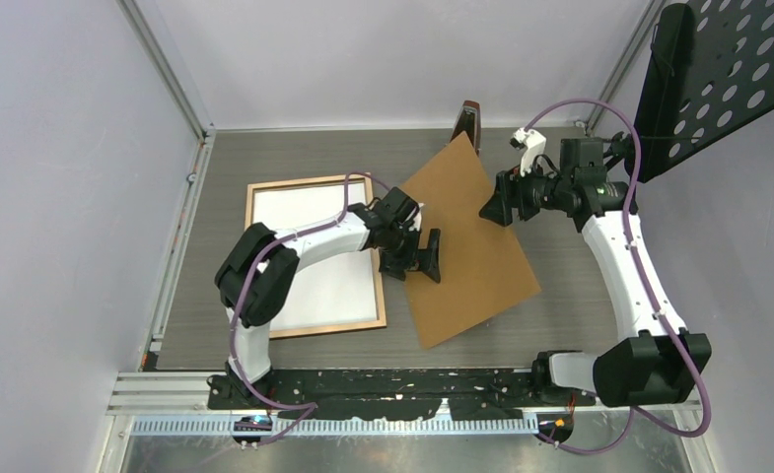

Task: Put the photo into the frame
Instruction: Turn over the photo frame item at the center of the board.

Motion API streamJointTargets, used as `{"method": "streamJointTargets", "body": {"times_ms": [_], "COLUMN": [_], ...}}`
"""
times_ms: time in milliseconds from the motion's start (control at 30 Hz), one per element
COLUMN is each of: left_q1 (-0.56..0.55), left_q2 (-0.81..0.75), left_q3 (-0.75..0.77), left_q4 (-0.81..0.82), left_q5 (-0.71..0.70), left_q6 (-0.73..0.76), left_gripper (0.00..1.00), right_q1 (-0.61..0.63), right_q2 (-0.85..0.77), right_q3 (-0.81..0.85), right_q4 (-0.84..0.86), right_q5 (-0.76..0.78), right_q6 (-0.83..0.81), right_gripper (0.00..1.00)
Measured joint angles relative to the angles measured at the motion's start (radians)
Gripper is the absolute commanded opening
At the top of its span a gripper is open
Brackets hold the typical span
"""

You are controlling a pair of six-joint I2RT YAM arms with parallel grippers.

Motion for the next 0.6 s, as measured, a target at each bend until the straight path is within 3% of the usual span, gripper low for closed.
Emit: {"method": "streamJointTargets", "body": {"times_ms": [400, 600], "left_q1": [-0.002, 0.025], "left_q2": [-0.09, -0.18], "left_q3": [-0.073, -0.162], "left_q4": [0.055, 0.166], "left_q5": [0.021, 0.047], "left_q6": [0.028, 0.006], "left_gripper": [1.0, 1.0], "right_q1": [0.056, 0.104], "right_q2": [-0.036, -0.039], "right_q3": [0.071, 0.098], "right_q4": [-0.031, -0.044], "right_q5": [-0.108, -0.156], "right_q6": [0.053, 0.068], "right_gripper": [0.66, 0.65]}}
